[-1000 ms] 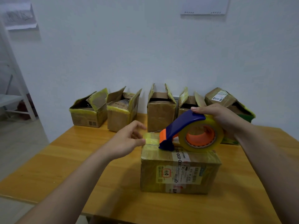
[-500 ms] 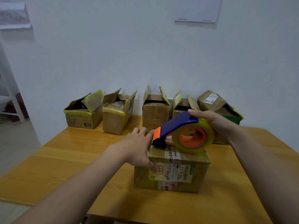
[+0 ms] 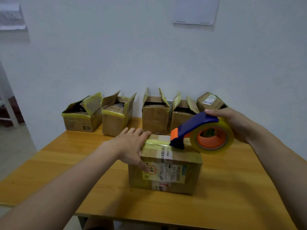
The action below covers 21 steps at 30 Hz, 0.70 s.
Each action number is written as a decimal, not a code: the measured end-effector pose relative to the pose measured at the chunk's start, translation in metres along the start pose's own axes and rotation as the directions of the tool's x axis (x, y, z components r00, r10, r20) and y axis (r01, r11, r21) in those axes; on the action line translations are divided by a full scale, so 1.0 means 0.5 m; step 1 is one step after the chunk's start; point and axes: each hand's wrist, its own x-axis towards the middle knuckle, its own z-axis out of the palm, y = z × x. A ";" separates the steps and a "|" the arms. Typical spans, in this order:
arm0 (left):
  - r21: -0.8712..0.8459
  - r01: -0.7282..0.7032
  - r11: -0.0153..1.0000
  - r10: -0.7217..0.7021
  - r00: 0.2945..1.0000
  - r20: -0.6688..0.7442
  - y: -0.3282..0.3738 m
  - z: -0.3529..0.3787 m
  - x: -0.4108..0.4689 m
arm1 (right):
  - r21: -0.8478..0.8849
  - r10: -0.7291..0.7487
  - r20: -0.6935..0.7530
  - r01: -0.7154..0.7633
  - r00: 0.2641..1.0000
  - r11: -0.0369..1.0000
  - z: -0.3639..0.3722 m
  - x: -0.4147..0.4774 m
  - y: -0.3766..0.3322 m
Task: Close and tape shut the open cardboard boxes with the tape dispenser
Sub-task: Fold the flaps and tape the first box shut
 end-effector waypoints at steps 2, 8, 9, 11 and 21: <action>0.002 0.000 1.000 0.000 1.000 0.013 0.000 -0.004 0.000 | 0.004 0.037 -0.027 -0.037 0.999 0.999 -0.012 -0.015 0.015; 0.048 0.068 0.996 -0.073 0.992 0.100 0.026 -0.026 0.004 | -0.025 0.029 -0.072 -0.031 0.997 0.999 -0.002 -0.022 0.037; 0.043 0.072 0.997 -0.075 0.993 0.092 0.035 -0.031 0.005 | -0.026 0.029 -0.065 -0.031 0.997 0.999 -0.003 -0.021 0.035; 0.009 0.034 0.999 -0.034 0.999 0.028 0.058 -0.035 0.013 | -0.027 0.030 -0.054 -0.031 0.998 0.999 -0.002 -0.019 0.035; -0.122 -0.033 0.992 0.030 0.999 -0.031 0.057 -0.007 0.033 | 0.054 0.009 -0.039 -0.007 0.999 0.999 0.038 0.001 0.031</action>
